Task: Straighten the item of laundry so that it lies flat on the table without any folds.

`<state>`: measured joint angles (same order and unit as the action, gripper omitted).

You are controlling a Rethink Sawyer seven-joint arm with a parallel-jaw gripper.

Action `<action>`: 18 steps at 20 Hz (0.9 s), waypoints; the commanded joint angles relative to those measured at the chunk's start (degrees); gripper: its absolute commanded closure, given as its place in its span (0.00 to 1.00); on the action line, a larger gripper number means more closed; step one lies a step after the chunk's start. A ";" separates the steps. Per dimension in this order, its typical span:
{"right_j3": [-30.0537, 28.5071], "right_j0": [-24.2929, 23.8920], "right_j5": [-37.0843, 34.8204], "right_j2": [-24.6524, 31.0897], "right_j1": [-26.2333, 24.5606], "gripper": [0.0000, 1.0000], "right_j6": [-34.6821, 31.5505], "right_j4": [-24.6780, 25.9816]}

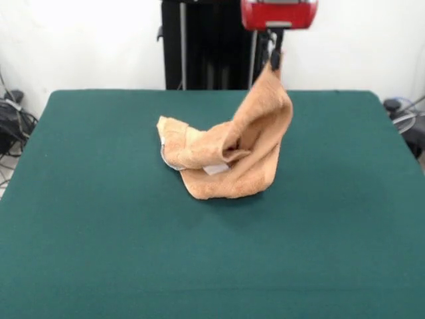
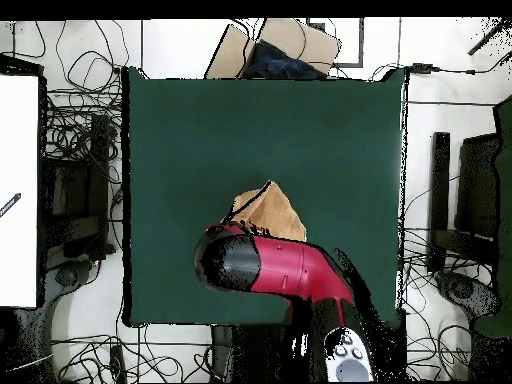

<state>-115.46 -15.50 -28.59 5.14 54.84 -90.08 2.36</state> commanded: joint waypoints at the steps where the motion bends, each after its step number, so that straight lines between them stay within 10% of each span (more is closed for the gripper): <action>1: -6.83 -4.78 -11.09 3.10 8.35 1.00 1.59 -2.37; 18: 1.80 -15.52 -25.76 6.69 10.09 1.00 9.90 2.38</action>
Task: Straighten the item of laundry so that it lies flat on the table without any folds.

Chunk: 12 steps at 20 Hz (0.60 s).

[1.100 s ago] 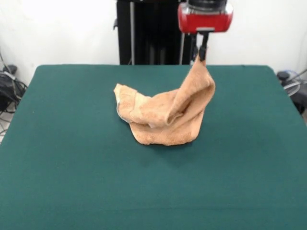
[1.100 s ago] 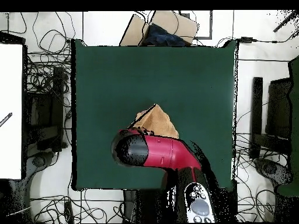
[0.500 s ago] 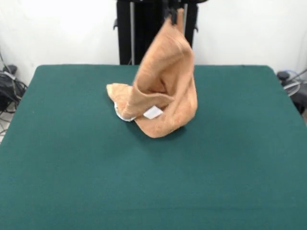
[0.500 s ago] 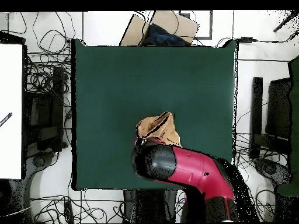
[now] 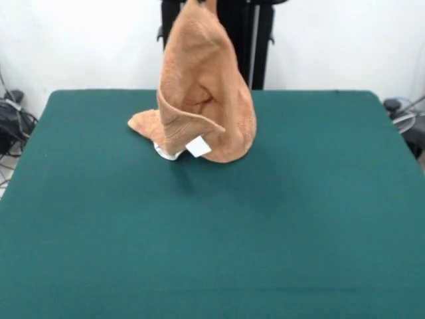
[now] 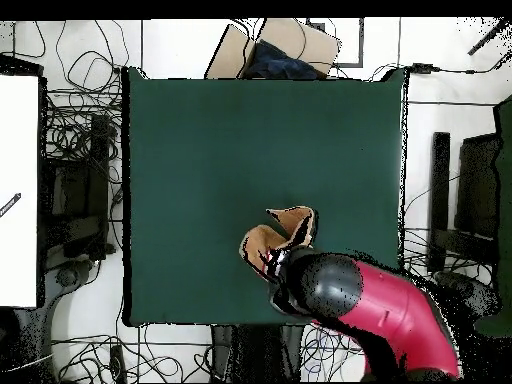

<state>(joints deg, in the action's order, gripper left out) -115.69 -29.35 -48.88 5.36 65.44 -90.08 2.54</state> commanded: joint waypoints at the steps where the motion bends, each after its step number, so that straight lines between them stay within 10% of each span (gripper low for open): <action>1: 1.98 -1.90 -5.76 6.45 -0.22 1.00 9.87 2.29; 12: 1.68 -7.05 -7.79 4.13 6.45 1.00 14.10 6.09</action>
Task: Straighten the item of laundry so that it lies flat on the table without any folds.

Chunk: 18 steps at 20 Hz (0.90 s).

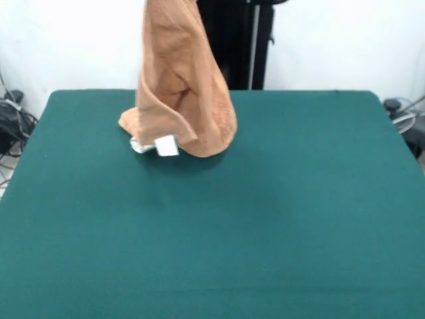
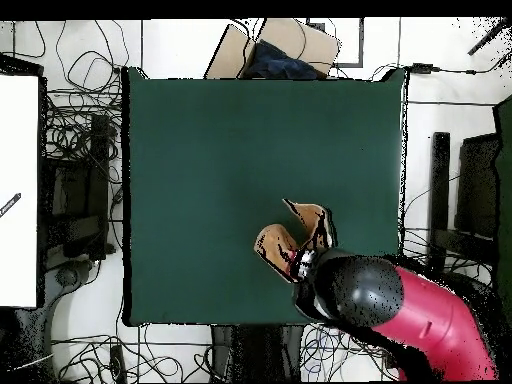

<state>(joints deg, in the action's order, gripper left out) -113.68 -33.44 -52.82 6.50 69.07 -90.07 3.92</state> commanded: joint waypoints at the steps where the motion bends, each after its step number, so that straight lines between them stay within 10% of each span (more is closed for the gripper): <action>1: -0.56 -3.81 -2.87 3.16 2.24 1.00 14.42 5.15; 18: -2.22 -8.18 -2.90 4.22 4.85 1.00 12.44 9.47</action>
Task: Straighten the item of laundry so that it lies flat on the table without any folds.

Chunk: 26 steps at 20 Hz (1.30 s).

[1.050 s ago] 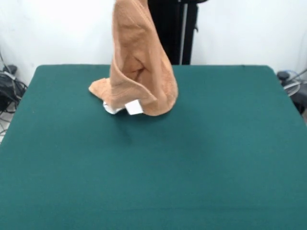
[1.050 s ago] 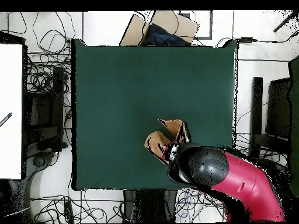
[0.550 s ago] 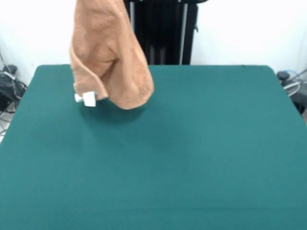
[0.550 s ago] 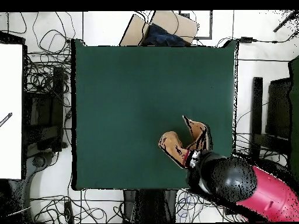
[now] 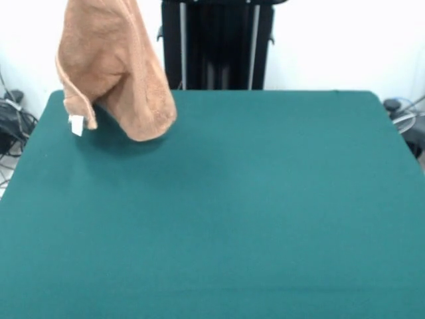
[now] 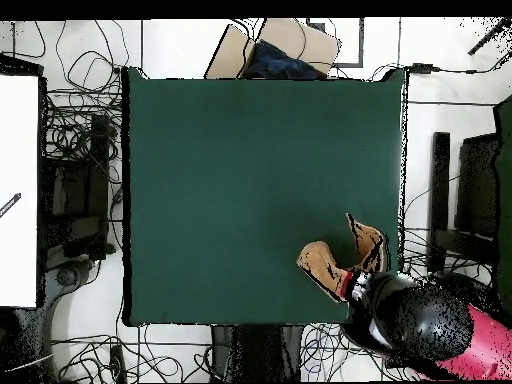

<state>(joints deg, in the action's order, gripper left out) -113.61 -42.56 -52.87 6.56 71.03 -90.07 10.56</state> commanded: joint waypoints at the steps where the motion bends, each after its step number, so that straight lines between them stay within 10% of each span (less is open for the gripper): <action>1: -1.94 1.36 -4.40 3.80 4.34 1.00 12.46 3.02; 5: 1.05 4.93 -5.23 6.22 1.75 1.00 8.87 5.20; 9: -0.16 8.64 12.24 10.37 -8.15 1.00 4.39 5.16; 15: -0.01 10.99 20.10 12.57 -18.10 1.00 1.38 3.93; 26: 0.33 9.73 26.12 14.74 -24.39 1.00 -0.22 4.70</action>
<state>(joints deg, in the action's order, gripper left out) -112.06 -32.77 -29.87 16.16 51.67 -90.07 13.46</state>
